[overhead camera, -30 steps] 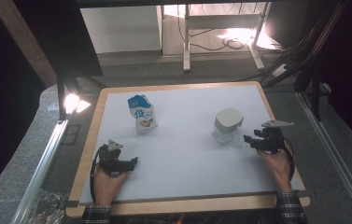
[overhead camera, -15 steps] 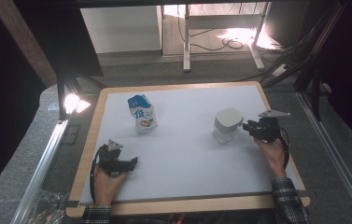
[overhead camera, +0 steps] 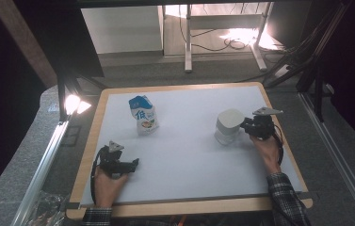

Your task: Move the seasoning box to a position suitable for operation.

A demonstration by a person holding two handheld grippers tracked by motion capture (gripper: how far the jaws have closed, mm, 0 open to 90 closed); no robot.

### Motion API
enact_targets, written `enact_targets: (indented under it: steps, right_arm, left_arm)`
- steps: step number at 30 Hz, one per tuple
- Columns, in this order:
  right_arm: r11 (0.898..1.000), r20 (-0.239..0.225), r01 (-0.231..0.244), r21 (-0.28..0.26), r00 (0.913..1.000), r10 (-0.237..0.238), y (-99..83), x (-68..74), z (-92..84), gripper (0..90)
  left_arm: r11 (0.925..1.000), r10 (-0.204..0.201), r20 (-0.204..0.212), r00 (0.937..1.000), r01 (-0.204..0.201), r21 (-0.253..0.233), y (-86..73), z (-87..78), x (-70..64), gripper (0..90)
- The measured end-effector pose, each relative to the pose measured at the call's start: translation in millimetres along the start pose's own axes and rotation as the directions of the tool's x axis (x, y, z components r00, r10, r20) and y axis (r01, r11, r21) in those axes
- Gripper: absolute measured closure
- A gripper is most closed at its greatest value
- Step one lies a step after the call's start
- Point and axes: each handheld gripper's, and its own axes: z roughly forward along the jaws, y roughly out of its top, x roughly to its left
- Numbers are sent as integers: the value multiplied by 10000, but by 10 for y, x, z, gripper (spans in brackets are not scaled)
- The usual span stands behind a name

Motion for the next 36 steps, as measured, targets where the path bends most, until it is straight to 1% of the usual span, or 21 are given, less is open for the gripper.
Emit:
enact_targets:
  steps: [1, 4, 7, 8, 12, 16, 20, 26, 32, 36]
  right_arm:
    - [10000, 34, 4, -21, 10000, -4, 1, 4, 12, 669]
    - [9999, 62, 76, -97, 10000, -76, 4, 9, 30, 718]
    - [9999, -125, 21, -156, 9999, -23, 1, 3, 41, 777]
    - [9997, -99, 102, -201, 9999, -104, -3, 13, 41, 788]
    - [9995, 420, 288, -135, 9987, -282, -1, 81, 30, 810]
    - [9999, 656, 130, -93, 9978, -124, 1, 120, 21, 814]
    - [10000, 659, 6, -89, 9978, -1, -18, 158, -9, 813]
    - [9998, 668, -132, -115, 9977, 139, -38, 255, -58, 810]
    - [9995, 390, -273, -141, 9988, 279, -60, 383, -69, 809]
    - [9991, 285, -387, -180, 9988, 392, -67, 472, -62, 807]
  left_arm:
    - [10000, 5, 0, 10000, -5, 4, 0, 0, 0, 47]
    - [10000, 0, 0, 10000, 0, 0, 0, 0, 0, 47]
    - [10000, -3, 1, 10000, 3, -1, 0, 0, 0, 47]
    - [10000, -4, 0, 10000, 4, -3, 0, 0, 0, 47]
    - [10000, -3, 2, 10000, 3, -3, 0, 0, 0, 47]
    - [10000, 8, -2, 10000, -8, 1, 0, 0, 1, 47]
    - [10000, 2, -3, 10000, -2, -3, 0, 0, 1, 47]
    - [10000, 2, -6, 10000, -2, -2, 0, 0, 0, 47]
    - [10000, 10, -7, 10000, -10, -1, 0, 0, 1, 47]
    - [10000, 8, -8, 10000, -8, -4, -1, 0, 0, 47]
